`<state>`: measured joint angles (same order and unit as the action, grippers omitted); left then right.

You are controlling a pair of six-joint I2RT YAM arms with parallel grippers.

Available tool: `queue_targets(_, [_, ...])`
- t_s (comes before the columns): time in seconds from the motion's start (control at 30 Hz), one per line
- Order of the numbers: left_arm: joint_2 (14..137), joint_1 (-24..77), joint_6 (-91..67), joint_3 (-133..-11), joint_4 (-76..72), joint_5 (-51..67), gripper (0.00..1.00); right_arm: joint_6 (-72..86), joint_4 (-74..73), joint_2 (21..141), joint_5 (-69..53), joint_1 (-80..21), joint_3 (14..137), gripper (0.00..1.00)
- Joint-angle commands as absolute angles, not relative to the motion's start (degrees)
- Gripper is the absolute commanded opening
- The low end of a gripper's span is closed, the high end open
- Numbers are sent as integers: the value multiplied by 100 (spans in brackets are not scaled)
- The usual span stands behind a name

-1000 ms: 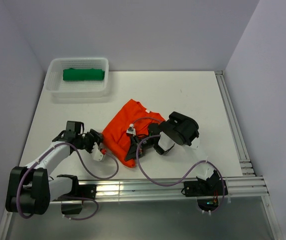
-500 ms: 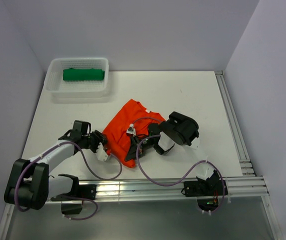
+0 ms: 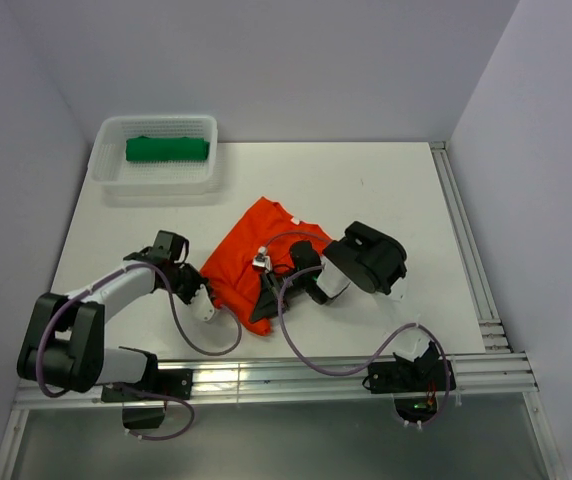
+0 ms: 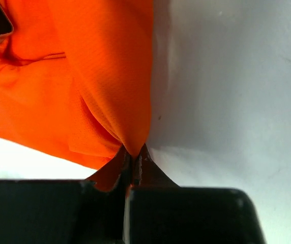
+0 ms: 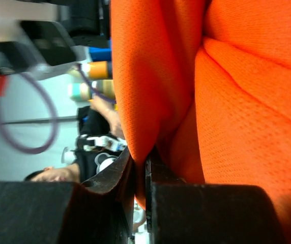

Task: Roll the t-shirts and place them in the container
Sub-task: Roll the tshirt

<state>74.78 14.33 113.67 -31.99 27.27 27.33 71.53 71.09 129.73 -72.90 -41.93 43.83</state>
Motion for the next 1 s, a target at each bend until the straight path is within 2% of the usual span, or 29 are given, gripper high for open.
queue_targets(0.0, [7883,1485,11874,-3725,4181,2531,0,5269,4524,12378,-6970,-4113,4570,13])
queue_targets(0.03, [7997,1485,11857,-3840,4288,2531,0,4891,3482,12236,-6891,-4113,4692,21])
queue_targets(0.1, [8120,1503,11856,-4191,4760,2514,0,4124,2780,11868,-6742,-4122,4816,30])
queue_targets(0.13, [8286,1512,11856,-4332,4981,2505,0,3765,2229,11735,-6689,-4113,4851,46])
queue_targets(0.2, [8611,1564,11786,-4754,5490,2461,0,3368,1281,11453,-6408,-4070,5035,58])
queue_targets(0.3, [8937,1600,11690,-5150,5887,2409,0,2840,600,11172,-5986,-3999,5150,61])
queue_targets(0.53, [9430,1617,11575,-5668,6336,2549,0,2329,44,10320,-5002,-3867,4923,69])
queue_targets(0.8, [9930,1635,11426,-6178,6811,2619,0,2066,-273,8334,-3412,-3797,4369,71])
queue_targets(0.9, [10308,1643,11347,-6600,7355,2610,0,1856,-420,7359,-1957,-4042,4087,74])
queue_targets(0.93, [10423,1644,11312,-6818,7470,2619,0,1750,-544,7043,-898,-4252,4087,76])
queue_targets(0.97, [10624,1644,11312,-6916,7575,2619,0,1671,-728,6944,-331,-4819,4096,77])
